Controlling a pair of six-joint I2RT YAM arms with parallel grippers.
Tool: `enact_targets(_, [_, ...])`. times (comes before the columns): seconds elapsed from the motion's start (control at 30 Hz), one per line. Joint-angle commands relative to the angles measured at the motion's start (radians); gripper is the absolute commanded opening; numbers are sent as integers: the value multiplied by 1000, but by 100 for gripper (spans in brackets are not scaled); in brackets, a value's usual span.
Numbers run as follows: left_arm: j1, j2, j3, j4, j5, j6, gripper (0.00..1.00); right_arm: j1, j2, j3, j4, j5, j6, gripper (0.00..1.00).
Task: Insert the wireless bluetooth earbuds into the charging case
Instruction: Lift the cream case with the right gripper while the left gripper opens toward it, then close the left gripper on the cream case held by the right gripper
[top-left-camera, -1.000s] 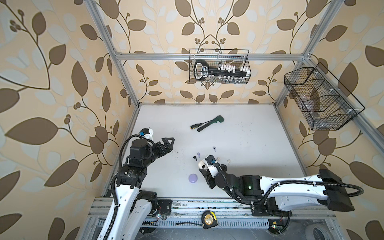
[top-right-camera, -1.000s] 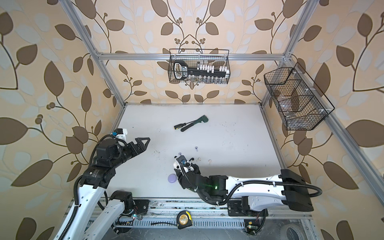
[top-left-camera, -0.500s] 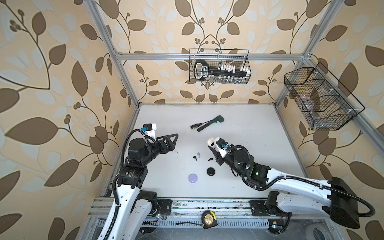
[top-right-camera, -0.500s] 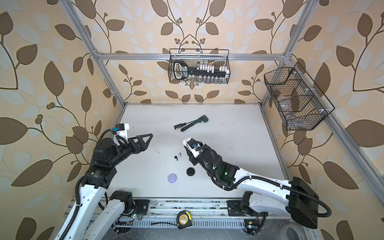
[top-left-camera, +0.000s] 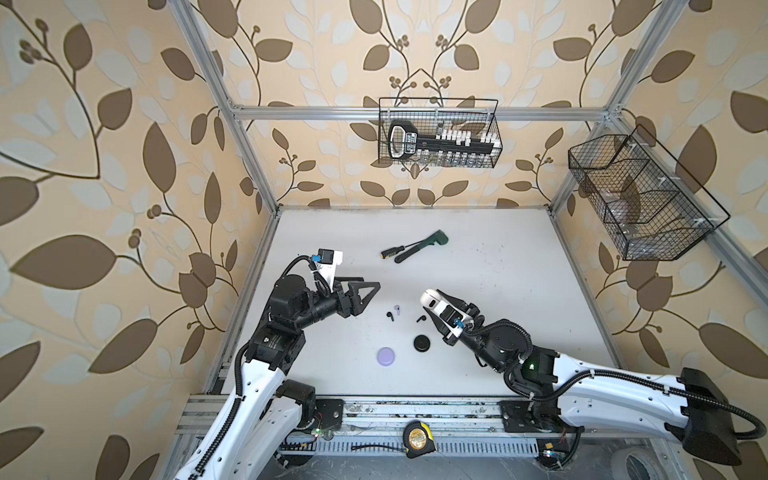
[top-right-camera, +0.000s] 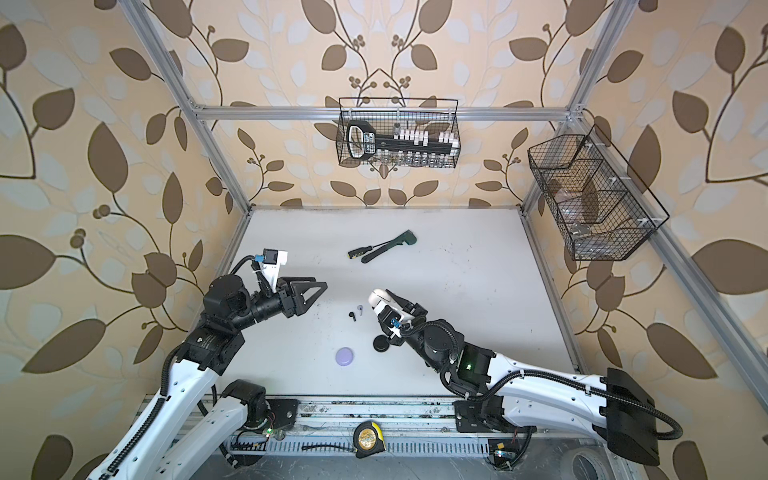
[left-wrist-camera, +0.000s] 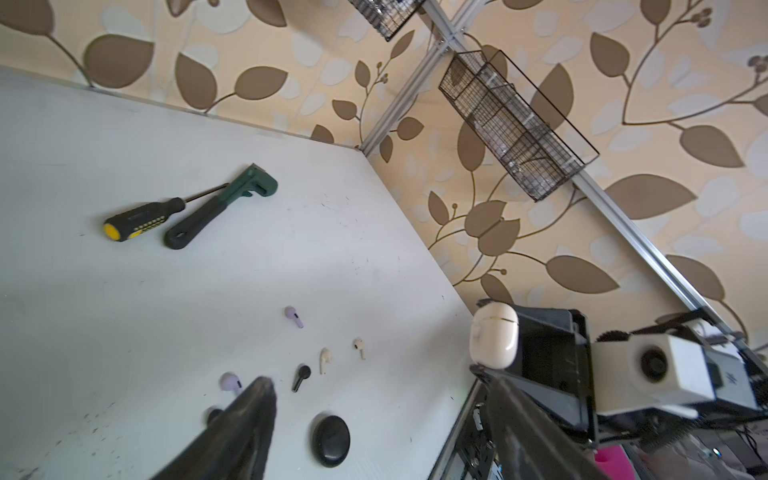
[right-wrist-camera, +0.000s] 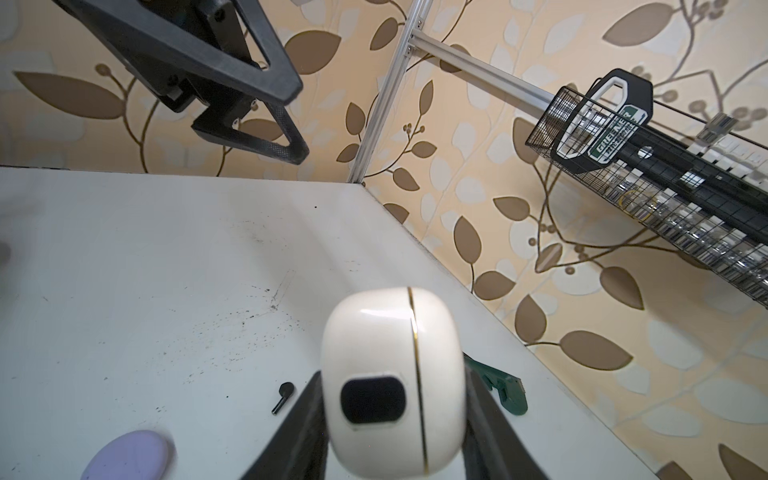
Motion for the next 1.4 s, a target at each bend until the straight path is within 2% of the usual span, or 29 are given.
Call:
enact_targets(0.0, [-68, -18, 12, 69, 57, 74, 81, 16, 25, 41, 47, 40, -78, 23])
enact_targets(0.17, [-169, -33, 14, 59, 63, 132, 78, 30, 77, 88, 47, 66, -137, 19])
enact_targets(0.5, [-213, -18, 0, 67, 66, 159, 76, 48, 104, 102, 62, 54, -192, 19])
enact_targets(0.87, [-313, 112, 59, -4, -3, 251, 71, 65, 158, 145, 81, 41, -239, 17])
enact_targets(1.03, [-335, 142, 74, -24, -43, 264, 67, 93, 185, 159, 97, 45, -252, 16])
enact_targets(1.37, [-341, 96, 57, -21, -73, 268, 65, 110, 234, 182, 106, 50, -254, 16])
